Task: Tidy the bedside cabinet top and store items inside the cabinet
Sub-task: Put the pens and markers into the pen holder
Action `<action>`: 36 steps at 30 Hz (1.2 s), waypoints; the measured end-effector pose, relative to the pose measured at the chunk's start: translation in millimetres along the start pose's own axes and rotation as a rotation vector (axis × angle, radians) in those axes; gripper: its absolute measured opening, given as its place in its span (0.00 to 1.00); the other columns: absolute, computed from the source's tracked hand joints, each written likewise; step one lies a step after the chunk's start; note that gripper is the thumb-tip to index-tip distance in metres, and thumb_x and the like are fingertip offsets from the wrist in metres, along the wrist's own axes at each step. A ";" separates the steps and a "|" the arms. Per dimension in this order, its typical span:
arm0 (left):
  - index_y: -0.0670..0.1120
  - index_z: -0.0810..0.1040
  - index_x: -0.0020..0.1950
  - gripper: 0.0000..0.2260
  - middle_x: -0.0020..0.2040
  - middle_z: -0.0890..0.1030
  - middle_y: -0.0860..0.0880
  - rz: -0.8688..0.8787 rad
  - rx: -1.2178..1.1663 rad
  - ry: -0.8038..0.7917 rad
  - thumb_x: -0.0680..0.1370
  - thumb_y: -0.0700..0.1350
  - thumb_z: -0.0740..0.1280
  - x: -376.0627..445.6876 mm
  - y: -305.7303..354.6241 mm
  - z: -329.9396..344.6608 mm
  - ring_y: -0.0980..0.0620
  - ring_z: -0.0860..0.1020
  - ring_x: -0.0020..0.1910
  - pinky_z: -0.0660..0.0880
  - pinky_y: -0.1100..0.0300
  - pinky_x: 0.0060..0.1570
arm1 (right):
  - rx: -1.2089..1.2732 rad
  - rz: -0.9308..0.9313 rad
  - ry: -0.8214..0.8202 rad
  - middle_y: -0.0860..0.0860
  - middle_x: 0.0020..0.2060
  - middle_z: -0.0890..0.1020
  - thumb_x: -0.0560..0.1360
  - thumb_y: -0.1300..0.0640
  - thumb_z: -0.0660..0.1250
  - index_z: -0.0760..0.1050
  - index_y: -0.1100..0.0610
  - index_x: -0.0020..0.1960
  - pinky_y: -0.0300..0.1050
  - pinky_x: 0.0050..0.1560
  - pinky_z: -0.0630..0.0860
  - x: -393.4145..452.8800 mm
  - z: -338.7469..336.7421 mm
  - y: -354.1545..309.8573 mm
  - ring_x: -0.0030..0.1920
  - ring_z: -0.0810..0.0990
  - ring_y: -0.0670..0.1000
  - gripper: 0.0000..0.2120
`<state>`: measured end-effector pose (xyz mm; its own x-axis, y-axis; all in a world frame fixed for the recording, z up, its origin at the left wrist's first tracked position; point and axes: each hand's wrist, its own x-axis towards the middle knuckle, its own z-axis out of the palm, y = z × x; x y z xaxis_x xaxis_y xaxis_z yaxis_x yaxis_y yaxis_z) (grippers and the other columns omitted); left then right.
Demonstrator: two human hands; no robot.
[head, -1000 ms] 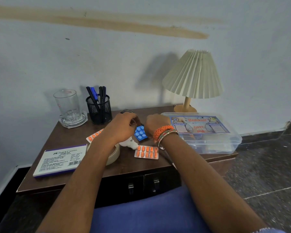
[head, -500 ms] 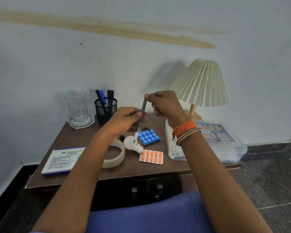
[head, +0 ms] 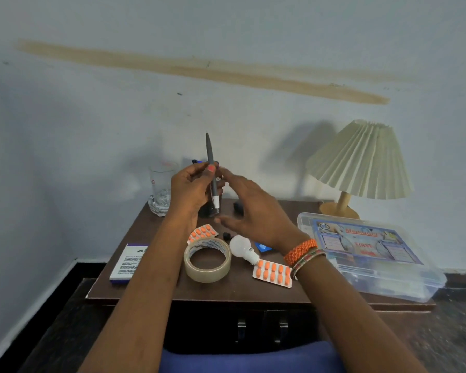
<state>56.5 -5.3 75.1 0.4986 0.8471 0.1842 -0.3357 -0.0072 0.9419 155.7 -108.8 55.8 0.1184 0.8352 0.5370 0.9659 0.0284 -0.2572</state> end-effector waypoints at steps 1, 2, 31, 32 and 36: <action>0.40 0.78 0.53 0.07 0.44 0.82 0.47 0.004 -0.025 0.007 0.77 0.39 0.64 -0.8 1.5 -0.4 0.53 0.83 0.37 0.81 0.61 0.40 | -0.013 0.001 0.027 0.51 0.66 0.73 0.72 0.50 0.71 0.54 0.49 0.77 0.44 0.59 0.72 1.2 0.7 -1.1 0.64 0.71 0.50 0.39; 0.39 0.78 0.54 0.07 0.44 0.82 0.47 0.005 -0.055 0.014 0.77 0.38 0.64 -1.5 2.4 -0.8 0.52 0.83 0.39 0.82 0.61 0.39 | -0.036 -0.009 0.055 0.51 0.64 0.76 0.74 0.50 0.70 0.55 0.49 0.76 0.46 0.59 0.74 2.3 1.1 -1.3 0.62 0.73 0.51 0.36; 0.35 0.76 0.57 0.10 0.43 0.80 0.43 -0.079 -0.106 0.036 0.78 0.36 0.63 0.7 -7.8 -1.1 0.49 0.80 0.43 0.81 0.59 0.41 | 0.044 -0.041 0.019 0.52 0.59 0.80 0.72 0.49 0.72 0.65 0.55 0.73 0.43 0.58 0.73 0.8 6.3 5.7 0.57 0.77 0.50 0.33; 0.35 0.77 0.57 0.10 0.44 0.81 0.43 -0.080 -0.105 0.039 0.78 0.36 0.63 1.0 -7.9 -1.4 0.49 0.81 0.43 0.81 0.58 0.42 | 0.056 -0.042 0.013 0.52 0.60 0.80 0.71 0.49 0.72 0.64 0.55 0.73 0.41 0.59 0.72 0.9 6.4 6.1 0.58 0.77 0.50 0.34; 0.36 0.76 0.57 0.10 0.43 0.81 0.44 -0.076 -0.121 0.042 0.78 0.36 0.63 0.9 -6.7 -0.4 0.49 0.81 0.42 0.81 0.60 0.39 | 0.078 -0.038 0.005 0.51 0.61 0.79 0.71 0.48 0.72 0.62 0.54 0.74 0.39 0.59 0.70 1.5 5.3 6.2 0.59 0.76 0.49 0.36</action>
<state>58.8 -4.3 68.8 0.4929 0.8644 0.0994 -0.3937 0.1196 0.9114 160.6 -104.4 50.7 0.0830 0.8299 0.5517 0.9490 0.1031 -0.2979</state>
